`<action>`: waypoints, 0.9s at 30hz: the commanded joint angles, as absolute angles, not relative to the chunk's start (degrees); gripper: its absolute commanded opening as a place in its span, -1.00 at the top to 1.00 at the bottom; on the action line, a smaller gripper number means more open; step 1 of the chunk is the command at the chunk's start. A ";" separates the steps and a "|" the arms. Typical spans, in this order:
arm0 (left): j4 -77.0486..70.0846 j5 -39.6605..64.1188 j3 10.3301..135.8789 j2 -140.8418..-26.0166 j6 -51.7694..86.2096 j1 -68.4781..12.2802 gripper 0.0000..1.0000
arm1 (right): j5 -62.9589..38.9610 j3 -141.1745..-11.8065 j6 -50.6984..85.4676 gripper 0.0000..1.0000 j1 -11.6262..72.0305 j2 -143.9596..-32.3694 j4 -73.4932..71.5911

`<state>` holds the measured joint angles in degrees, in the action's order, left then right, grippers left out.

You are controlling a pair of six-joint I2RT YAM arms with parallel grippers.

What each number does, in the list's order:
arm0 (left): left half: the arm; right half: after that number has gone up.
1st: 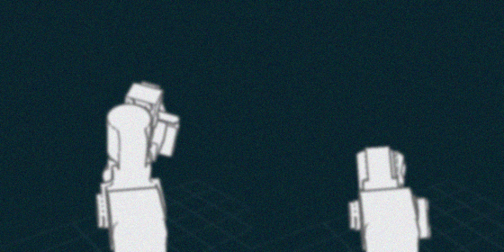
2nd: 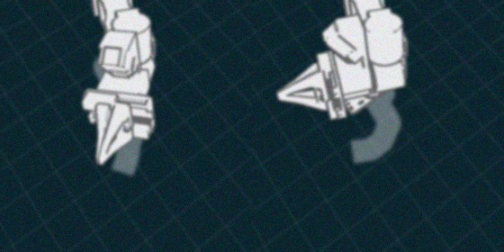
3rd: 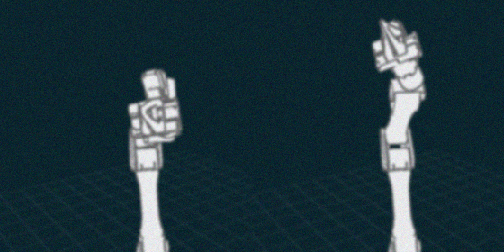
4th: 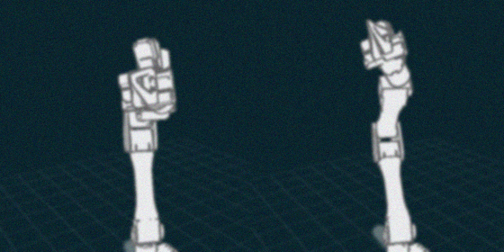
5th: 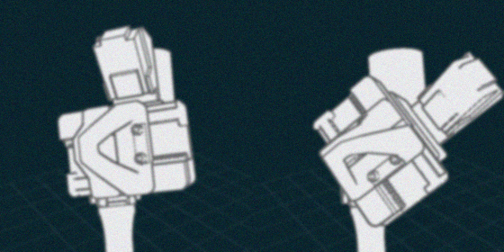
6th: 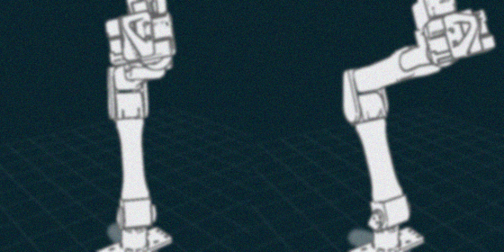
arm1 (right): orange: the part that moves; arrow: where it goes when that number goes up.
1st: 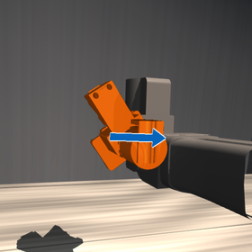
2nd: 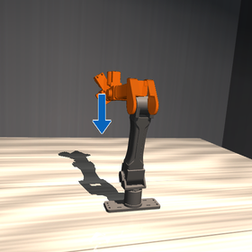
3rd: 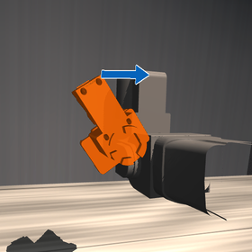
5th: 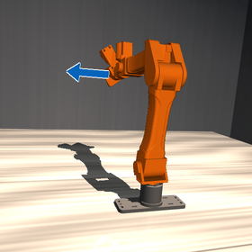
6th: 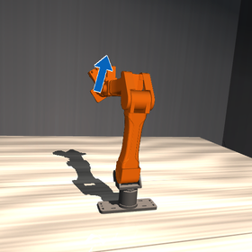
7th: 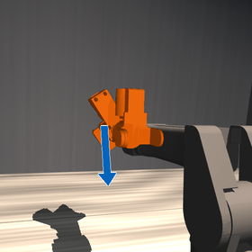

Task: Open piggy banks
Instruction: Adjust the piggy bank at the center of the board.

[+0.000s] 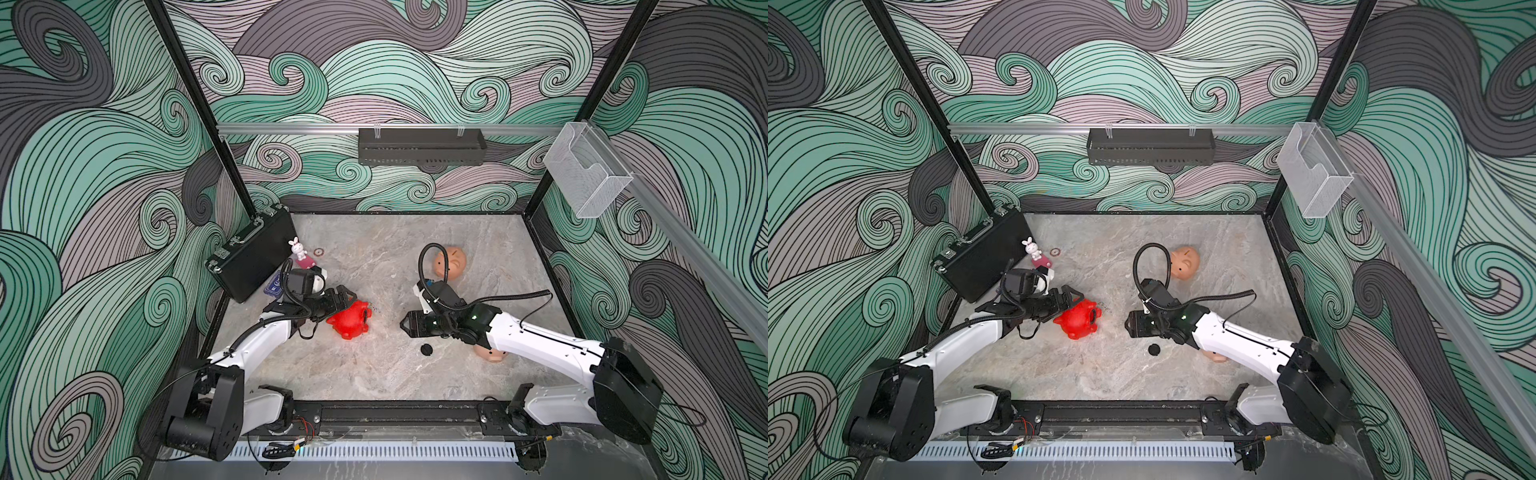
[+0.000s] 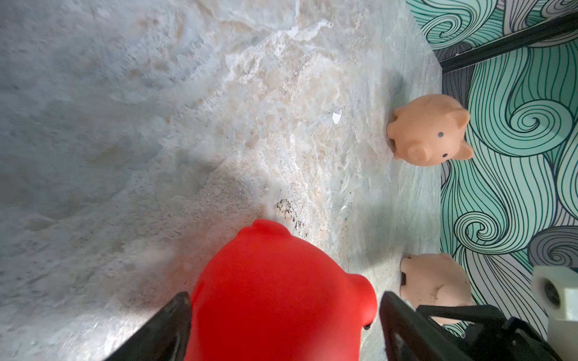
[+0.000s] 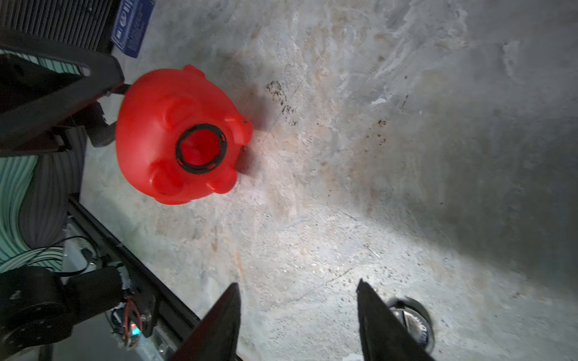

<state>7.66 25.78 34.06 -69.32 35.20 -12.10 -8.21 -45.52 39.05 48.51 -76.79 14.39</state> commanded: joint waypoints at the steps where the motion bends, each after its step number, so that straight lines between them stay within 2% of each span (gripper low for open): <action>1: 11.03 22.81 36.08 -66.55 36.53 -12.39 -0.86 | -9.94 -47.37 42.22 -0.41 48.94 -78.83 9.09; 3: 12.22 21.08 35.71 -64.83 37.06 -12.39 -0.86 | -9.43 -48.87 42.76 -0.63 49.54 -80.14 8.88; 8: 16.00 15.53 33.73 -58.86 38.85 -12.38 -0.86 | -8.00 -52.88 44.39 -0.98 51.60 -83.59 9.21; 20: 17.11 7.31 24.45 -43.65 42.51 -12.21 -0.90 | -3.70 -66.90 48.82 -0.98 56.56 -96.49 14.73; 27: 17.20 7.90 23.72 -43.26 43.11 -11.79 -0.95 | -2.33 -72.40 50.53 -0.98 57.22 -102.06 17.87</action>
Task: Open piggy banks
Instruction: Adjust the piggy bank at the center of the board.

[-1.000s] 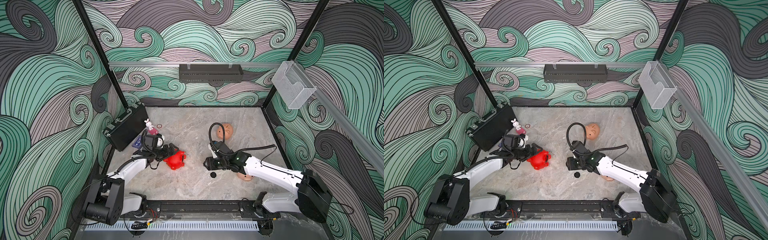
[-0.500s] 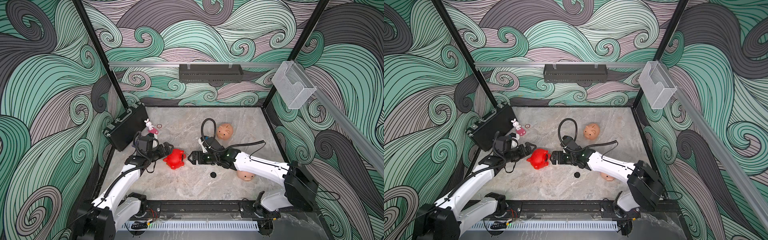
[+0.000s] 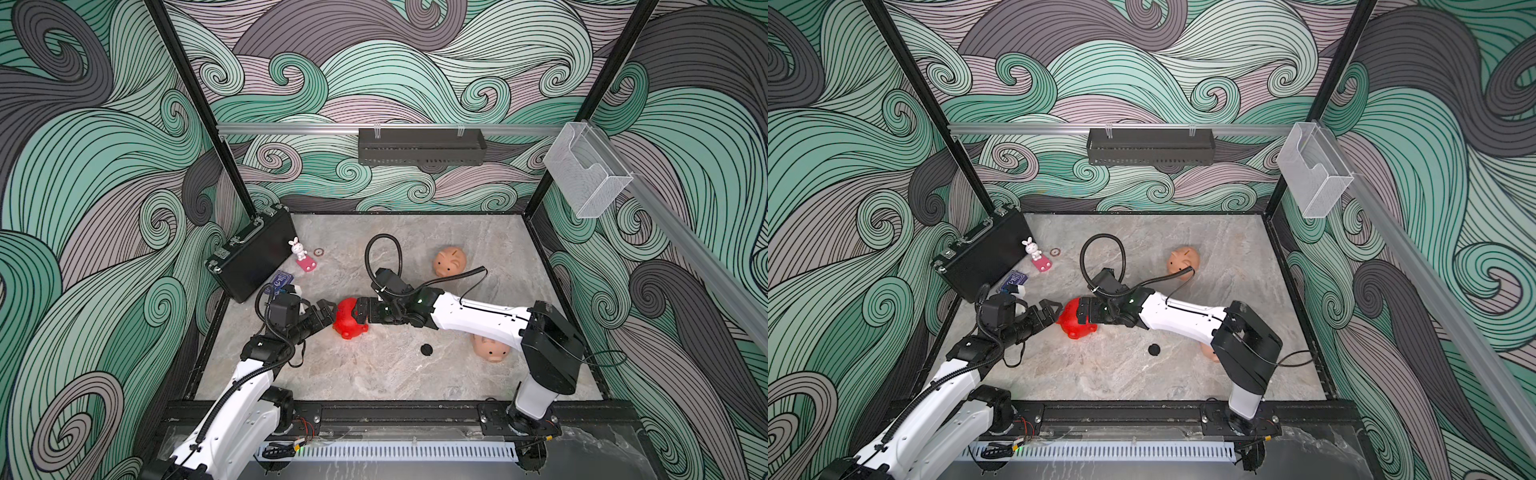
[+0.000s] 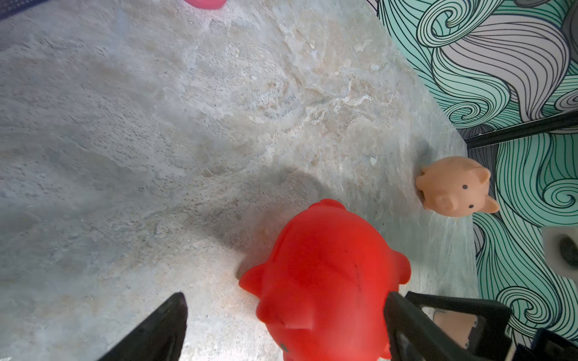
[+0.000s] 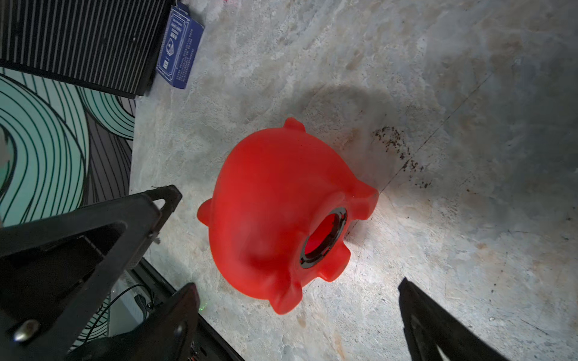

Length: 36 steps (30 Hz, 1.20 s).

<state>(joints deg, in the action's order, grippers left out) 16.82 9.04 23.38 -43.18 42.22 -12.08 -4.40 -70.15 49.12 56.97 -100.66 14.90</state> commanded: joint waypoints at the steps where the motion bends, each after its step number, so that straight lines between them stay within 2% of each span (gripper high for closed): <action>1: 17.10 8.11 23.89 -43.82 43.11 -11.65 -0.97 | -2.52 -73.10 50.49 -0.98 57.22 -102.74 18.18; 22: 13.92 12.35 24.02 -47.95 43.16 -9.33 -0.97 | -6.05 -80.16 50.99 -0.98 57.12 -110.92 18.54; 36: 8.76 18.66 22.42 -49.97 44.73 -9.38 -0.95 | -12.99 -69.21 55.29 -0.92 53.92 -109.16 4.59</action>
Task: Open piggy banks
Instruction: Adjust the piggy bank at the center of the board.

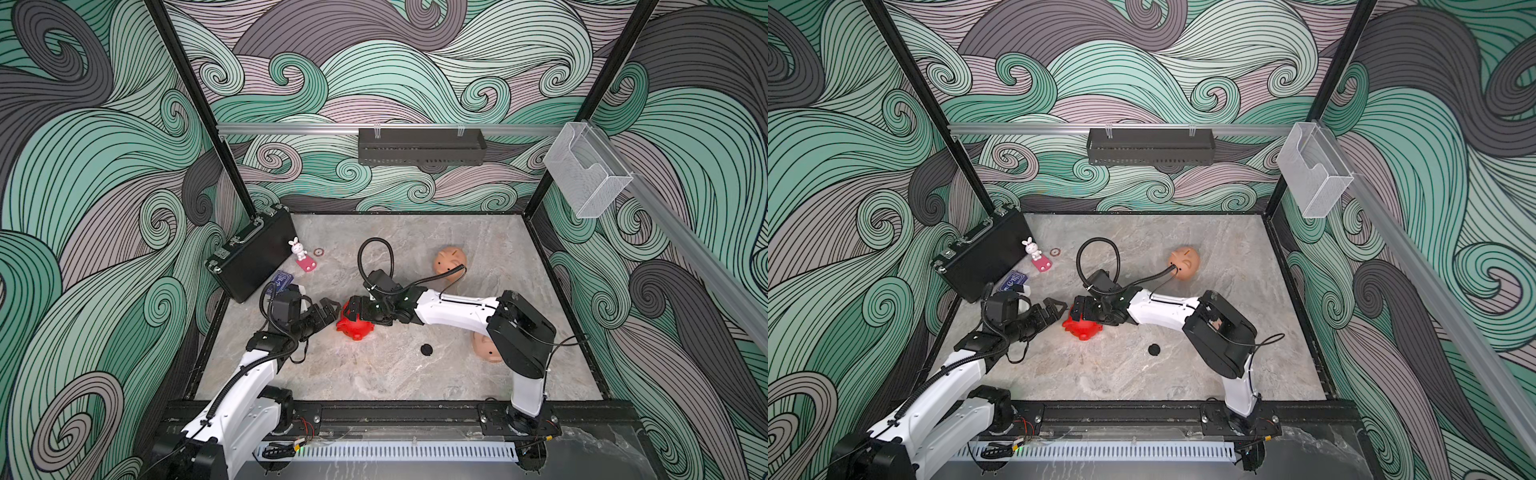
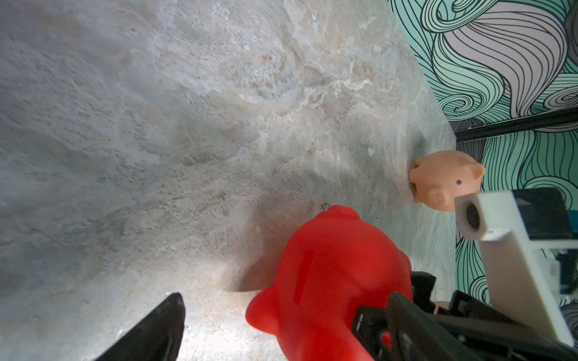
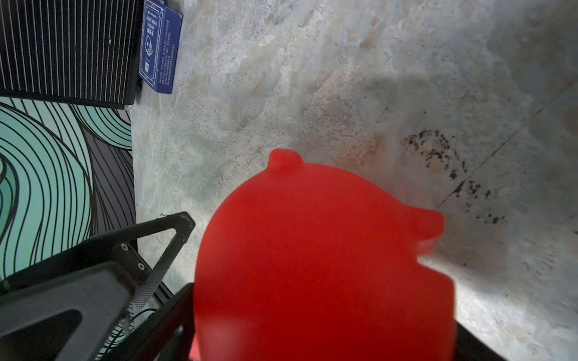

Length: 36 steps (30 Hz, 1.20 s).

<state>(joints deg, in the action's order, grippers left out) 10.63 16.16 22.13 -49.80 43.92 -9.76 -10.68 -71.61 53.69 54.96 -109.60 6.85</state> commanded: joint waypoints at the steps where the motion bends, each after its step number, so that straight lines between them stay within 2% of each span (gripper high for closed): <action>1: 8.71 19.03 22.42 -49.89 44.82 -9.37 -0.93 | -13.83 -68.40 55.75 -0.91 53.56 -109.25 3.25; 7: 8.14 20.74 21.93 -49.98 44.21 -9.38 -0.87 | -16.65 -65.01 56.90 -0.89 52.43 -109.25 -2.14; 21: 5.38 27.25 21.11 -53.17 50.48 -9.37 -0.94 | -19.20 -57.84 63.07 -0.85 50.98 -109.60 -15.01; 36: 3.02 30.07 18.37 -55.16 50.74 -9.47 -0.95 | -18.98 -56.43 64.61 -0.78 50.80 -110.65 -16.83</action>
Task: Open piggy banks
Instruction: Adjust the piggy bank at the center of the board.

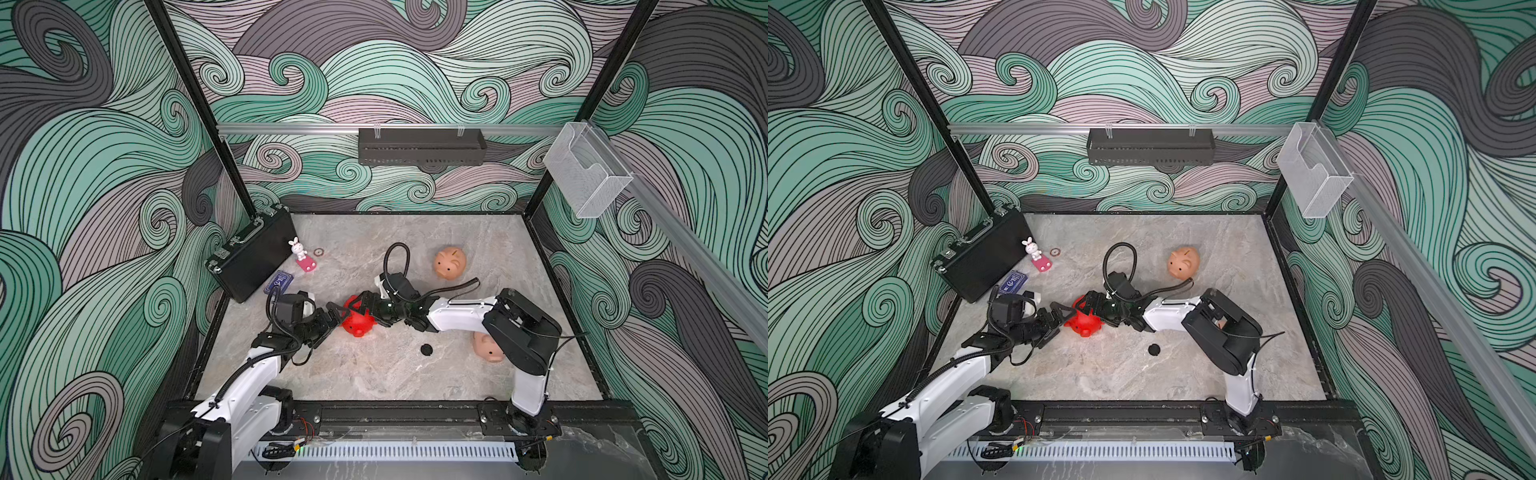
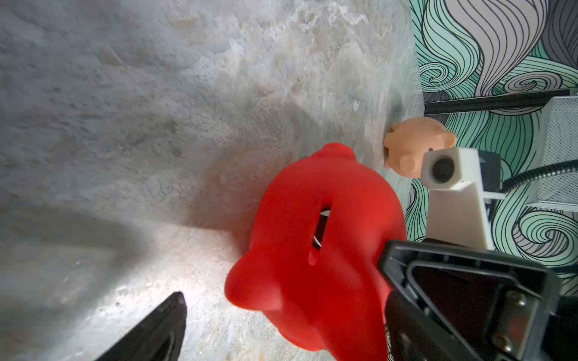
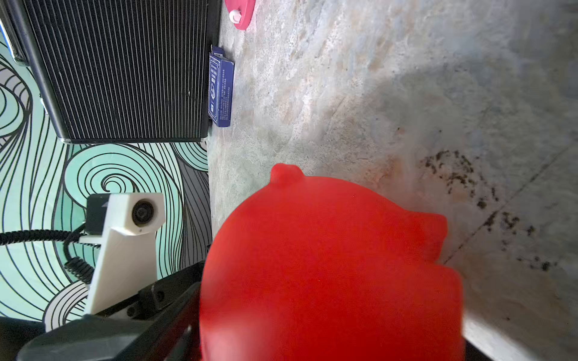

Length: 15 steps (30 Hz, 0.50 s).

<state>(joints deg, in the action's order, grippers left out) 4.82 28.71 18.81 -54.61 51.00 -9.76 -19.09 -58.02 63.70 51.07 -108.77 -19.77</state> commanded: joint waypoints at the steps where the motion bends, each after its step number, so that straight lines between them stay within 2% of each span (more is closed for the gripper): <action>1: 2.30 30.47 18.29 -55.49 50.56 -9.41 -0.95 | -19.07 -56.45 64.63 -0.78 50.80 -110.65 -16.88; 15: -1.21 33.05 18.20 -59.47 44.27 -9.38 -0.92 | -20.38 -56.66 63.98 -0.71 50.06 -111.71 -17.27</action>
<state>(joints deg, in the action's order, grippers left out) -1.15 32.69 17.87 -58.54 47.03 -9.65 -20.40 -57.98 64.14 50.41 -109.34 -20.82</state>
